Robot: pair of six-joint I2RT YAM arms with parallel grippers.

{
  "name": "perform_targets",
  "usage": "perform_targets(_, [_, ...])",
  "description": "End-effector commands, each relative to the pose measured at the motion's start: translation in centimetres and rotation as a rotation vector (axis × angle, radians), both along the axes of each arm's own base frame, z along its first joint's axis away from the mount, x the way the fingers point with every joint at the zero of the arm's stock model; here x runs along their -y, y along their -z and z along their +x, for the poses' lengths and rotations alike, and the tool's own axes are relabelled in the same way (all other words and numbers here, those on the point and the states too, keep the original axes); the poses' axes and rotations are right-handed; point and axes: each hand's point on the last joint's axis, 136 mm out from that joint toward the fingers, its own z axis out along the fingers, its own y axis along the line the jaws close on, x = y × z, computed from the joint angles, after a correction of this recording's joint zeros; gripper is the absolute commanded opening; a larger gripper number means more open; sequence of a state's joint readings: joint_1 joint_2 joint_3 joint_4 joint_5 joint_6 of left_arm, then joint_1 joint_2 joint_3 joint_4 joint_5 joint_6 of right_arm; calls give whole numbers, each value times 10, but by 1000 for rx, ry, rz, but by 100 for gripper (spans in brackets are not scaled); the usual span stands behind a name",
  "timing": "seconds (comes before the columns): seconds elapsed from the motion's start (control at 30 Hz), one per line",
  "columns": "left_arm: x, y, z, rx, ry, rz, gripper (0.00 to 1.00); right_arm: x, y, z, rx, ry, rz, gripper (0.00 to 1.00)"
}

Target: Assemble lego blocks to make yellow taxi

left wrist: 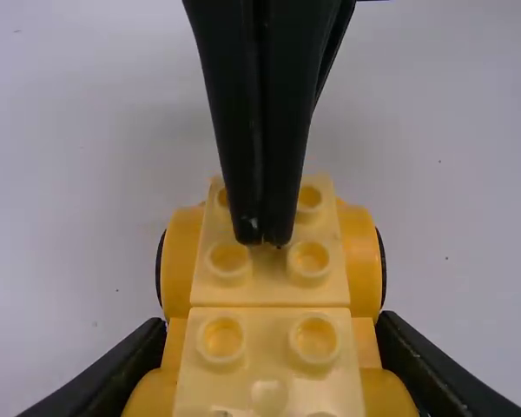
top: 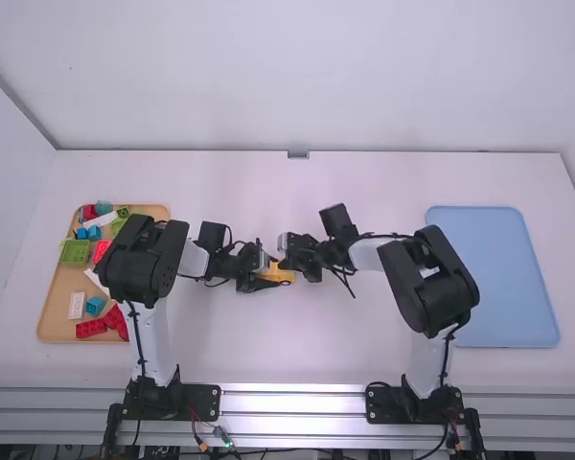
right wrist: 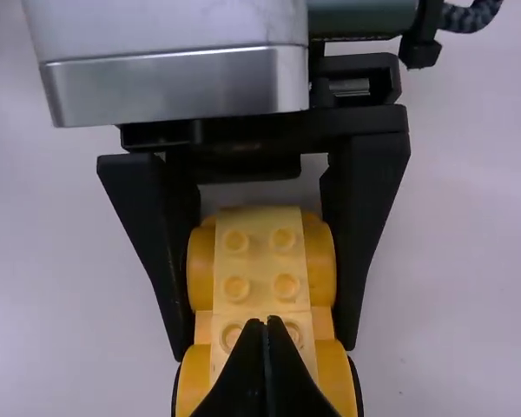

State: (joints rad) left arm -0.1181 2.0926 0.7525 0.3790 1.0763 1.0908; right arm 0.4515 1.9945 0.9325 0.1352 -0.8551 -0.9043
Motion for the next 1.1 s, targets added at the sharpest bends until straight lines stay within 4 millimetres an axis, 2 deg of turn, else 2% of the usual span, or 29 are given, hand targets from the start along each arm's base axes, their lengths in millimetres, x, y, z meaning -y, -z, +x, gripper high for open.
perform_targets(0.0, [2,6,-7,-33,8,-4,46,17,44,1,-42,64,-151,0])
perform_targets(0.07, [2,6,-7,-32,8,-3,45,20,49,1,-43,74,-179,0])
perform_targets(0.13, [2,6,-7,-30,8,-3,45,29,62,3,-52,107,-245,0])
perform_targets(0.23, [2,6,-7,-31,8,-3,45,35,73,-3,-55,69,-291,0])
perform_targets(0.37, [2,6,-7,-31,9,-3,45,35,70,-4,-54,29,-297,0])
perform_targets(0.4, [2,7,-7,-32,8,-2,45,31,63,-1,-54,25,-279,0])
perform_targets(0.43, [2,7,-7,-34,8,-3,45,26,46,7,-57,21,-234,0])
perform_targets(0.47, [2,7,-7,-34,8,-3,45,25,41,9,-57,20,-224,0])
perform_targets(0.5, [2,7,-7,-34,9,-3,46,23,25,14,-46,9,-192,0])
perform_targets(0.53, [2,7,-7,-34,8,-3,46,20,-1,15,-32,-16,-143,0])
perform_targets(0.6, [2,7,-7,-34,8,-3,47,20,-31,17,0,-40,-100,0])
perform_targets(0.63, [2,7,-7,-34,9,-3,47,22,-50,21,22,-38,-88,11])
perform_targets(0.67, [2,7,-7,-34,9,-3,47,26,-62,26,35,-19,-91,38])
perform_targets(0.7, [2,7,-7,-34,9,-3,48,28,-69,30,39,1,-93,99])
perform_targets(0.77, [2,7,-7,-34,8,-3,49,43,-83,47,46,111,-134,99])
perform_targets(0.83, [2,6,-7,-33,8,-3,49,49,-84,52,45,154,-155,99])
perform_targets(0.87, [2,7,-7,-34,9,-3,53,56,-84,58,36,211,-187,99])
perform_targets(0.9, [2,6,-7,-33,8,-3,62,65,-83,63,18,272,-223,99])
perform_targets(0.97, [2,6,-7,-34,8,-3,90,76,-79,69,-14,358,-263,99])
perform_targets(1.0, [2,6,-7,-33,9,-3,99,82,-76,72,-30,399,-284,99])
perform_targets(1.07, [2,6,-6,-34,7,-4,99,87,-72,73,-44,430,-299,99])
